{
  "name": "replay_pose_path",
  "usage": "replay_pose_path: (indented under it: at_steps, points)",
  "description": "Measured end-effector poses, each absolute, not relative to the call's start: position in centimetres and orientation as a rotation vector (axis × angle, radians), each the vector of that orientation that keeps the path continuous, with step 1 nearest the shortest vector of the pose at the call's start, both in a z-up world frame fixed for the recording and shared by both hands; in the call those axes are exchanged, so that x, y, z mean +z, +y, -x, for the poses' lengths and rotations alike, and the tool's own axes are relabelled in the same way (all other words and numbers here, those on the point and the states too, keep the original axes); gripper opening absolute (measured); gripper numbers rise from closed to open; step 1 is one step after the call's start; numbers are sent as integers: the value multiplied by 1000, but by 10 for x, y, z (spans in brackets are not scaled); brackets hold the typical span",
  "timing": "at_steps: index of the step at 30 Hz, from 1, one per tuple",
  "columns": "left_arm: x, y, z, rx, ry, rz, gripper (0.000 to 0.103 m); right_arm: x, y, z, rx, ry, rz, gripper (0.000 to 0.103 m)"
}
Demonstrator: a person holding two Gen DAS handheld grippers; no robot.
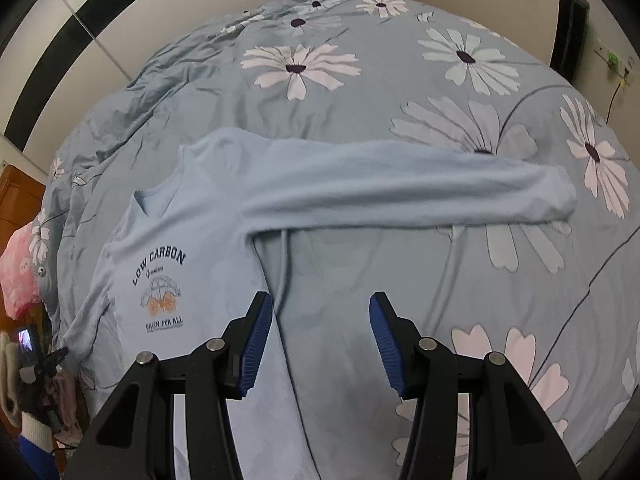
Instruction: Fold clothes
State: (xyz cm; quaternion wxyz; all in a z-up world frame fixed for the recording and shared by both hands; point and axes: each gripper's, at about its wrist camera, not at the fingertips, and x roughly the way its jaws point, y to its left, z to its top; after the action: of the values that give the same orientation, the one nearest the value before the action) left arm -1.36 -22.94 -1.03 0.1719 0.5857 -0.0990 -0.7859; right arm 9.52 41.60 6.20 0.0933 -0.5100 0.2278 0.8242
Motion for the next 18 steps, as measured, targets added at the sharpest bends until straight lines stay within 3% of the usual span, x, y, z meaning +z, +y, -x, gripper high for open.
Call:
replay_pose_path:
  at_steps: [1, 4, 10, 14, 18]
  points:
    - [-11, -228, 12, -2259, -216, -1670, 11, 61, 415, -98, 2452, 678, 1517, 52]
    - [-7, -217, -7, -2316, -132, -1667, 48, 52, 409, -110, 2463, 712, 1553, 52]
    - [4, -158, -76, -2551, 183, -1830, 52, 11, 380, -145, 2448, 801, 1815, 52]
    - [-2, -124, -108, -2553, 159, -1894, 52, -11, 360, -169, 2415, 804, 1983, 52]
    - [8, -107, -136, -2552, 266, -1890, 52, -29, 355, -184, 2321, 848, 2074, 52]
